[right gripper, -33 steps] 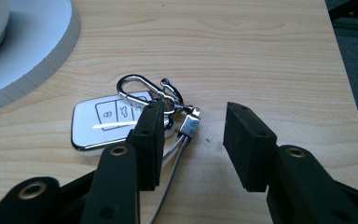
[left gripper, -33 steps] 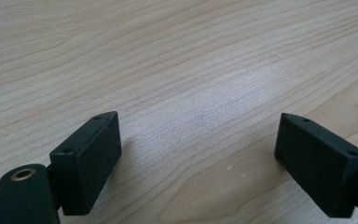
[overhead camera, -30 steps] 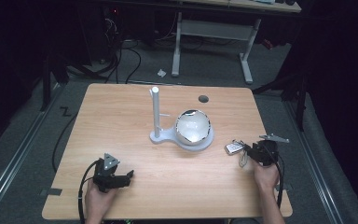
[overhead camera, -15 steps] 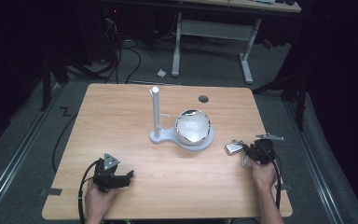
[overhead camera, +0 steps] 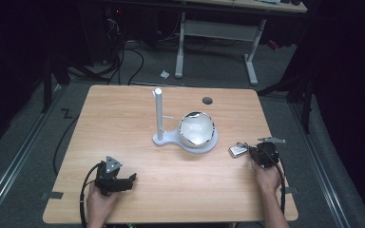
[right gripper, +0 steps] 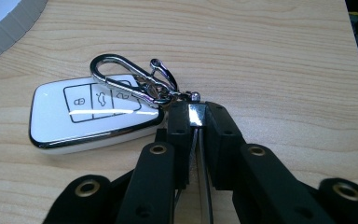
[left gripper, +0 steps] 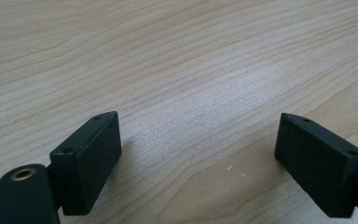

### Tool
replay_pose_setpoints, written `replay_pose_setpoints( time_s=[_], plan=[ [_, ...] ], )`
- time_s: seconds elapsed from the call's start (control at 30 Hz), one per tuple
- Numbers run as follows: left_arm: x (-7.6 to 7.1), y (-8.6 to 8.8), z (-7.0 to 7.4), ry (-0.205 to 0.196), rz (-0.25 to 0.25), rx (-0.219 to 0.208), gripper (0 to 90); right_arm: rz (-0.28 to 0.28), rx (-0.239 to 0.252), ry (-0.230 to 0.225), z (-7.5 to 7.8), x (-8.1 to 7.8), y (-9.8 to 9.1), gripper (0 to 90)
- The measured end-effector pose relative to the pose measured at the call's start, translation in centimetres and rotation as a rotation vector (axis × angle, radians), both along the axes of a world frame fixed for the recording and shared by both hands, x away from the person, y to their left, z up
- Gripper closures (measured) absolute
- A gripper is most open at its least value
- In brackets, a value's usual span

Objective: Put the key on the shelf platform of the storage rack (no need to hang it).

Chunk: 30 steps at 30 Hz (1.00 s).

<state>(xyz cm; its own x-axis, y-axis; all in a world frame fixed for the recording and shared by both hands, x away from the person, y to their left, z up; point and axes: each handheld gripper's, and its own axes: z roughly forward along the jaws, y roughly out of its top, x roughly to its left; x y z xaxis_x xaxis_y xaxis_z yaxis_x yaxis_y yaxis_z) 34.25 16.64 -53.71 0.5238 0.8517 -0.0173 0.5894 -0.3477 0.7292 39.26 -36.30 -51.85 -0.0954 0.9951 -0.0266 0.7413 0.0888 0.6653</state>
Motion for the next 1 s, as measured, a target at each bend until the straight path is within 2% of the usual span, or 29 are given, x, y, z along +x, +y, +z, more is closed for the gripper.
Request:
replay_pose_setpoints(
  time_s=[0.13,0.57,0.67,1.0],
  plan=[
    [0.0,0.0,0.0,0.000,0.000,0.000,15.0,0.009,-0.010,-0.007,0.1,-0.1,0.0,81.7],
    [0.0,0.0,0.0,0.000,0.000,0.000,15.0,0.029,0.037,-0.076,1.7,-1.1,-0.1,81.9],
    [0.0,0.0,0.0,0.000,0.000,0.000,15.0,0.041,0.049,-0.106,2.5,-1.5,-0.1,81.9],
    [0.0,0.0,0.0,0.000,0.000,0.000,14.9,0.066,0.077,-0.147,3.9,-2.0,0.0,81.9]
  ],
)
